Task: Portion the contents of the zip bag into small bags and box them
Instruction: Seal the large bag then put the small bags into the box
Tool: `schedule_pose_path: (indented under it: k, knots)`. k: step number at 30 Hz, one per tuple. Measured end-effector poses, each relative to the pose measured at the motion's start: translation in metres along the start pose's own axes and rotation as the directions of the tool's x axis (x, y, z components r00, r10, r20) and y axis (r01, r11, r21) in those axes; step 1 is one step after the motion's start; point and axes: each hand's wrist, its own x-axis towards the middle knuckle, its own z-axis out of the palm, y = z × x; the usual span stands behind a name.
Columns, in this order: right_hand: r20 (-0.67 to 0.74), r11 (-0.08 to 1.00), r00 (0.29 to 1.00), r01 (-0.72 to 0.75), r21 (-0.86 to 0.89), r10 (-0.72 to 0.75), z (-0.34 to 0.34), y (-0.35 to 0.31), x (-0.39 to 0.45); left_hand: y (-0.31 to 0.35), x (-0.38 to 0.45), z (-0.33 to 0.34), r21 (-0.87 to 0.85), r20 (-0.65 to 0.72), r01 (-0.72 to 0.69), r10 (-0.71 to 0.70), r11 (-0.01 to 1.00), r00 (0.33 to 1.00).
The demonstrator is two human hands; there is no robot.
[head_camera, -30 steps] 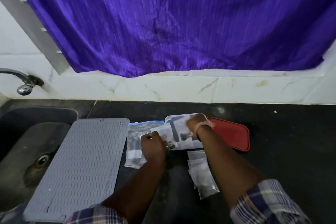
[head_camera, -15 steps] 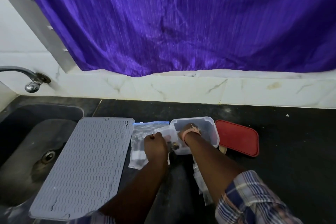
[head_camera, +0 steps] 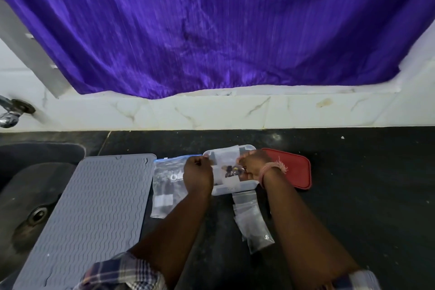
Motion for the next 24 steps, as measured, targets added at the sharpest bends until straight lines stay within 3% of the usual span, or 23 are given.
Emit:
schedule_pose_path:
  k: [3,7,10,14,19,24]
  knots:
    - [-0.051,0.987,0.998,0.033,-0.159,-0.041,-0.001,0.000,0.002,-0.010,0.002,-0.010,0.248,-0.061,-0.003,0.019,0.969,0.998]
    - [-0.045,0.948,0.999,-0.035,-0.316,0.022,0.022,0.000,0.011,-0.020,0.004,-0.017,0.275,0.096,0.173,-0.206,0.946,0.974]
    - [-0.019,0.851,0.999,0.028,-0.524,-0.045,0.039,-0.004,0.008,-0.020,0.010,-0.020,0.321,0.095,0.169,-0.209,0.932,0.973]
    - [-0.162,0.869,0.977,0.039,-0.494,-0.136,0.047,-0.005,0.006,-0.024,0.019,-0.019,0.164,0.043,0.216,-0.225,0.963,0.973]
    - [-0.289,0.883,0.884,0.236,-0.406,-0.369,0.026,0.005,-0.012,-0.031,0.018,-0.016,0.052,-0.006,0.200,-0.200,0.978,0.980]
    - [-0.434,0.926,0.819,0.311,-0.216,-0.376,0.005,0.059,-0.053,-0.036,-0.004,-0.012,-0.001,-0.090,0.132,-0.132,0.991,0.987]
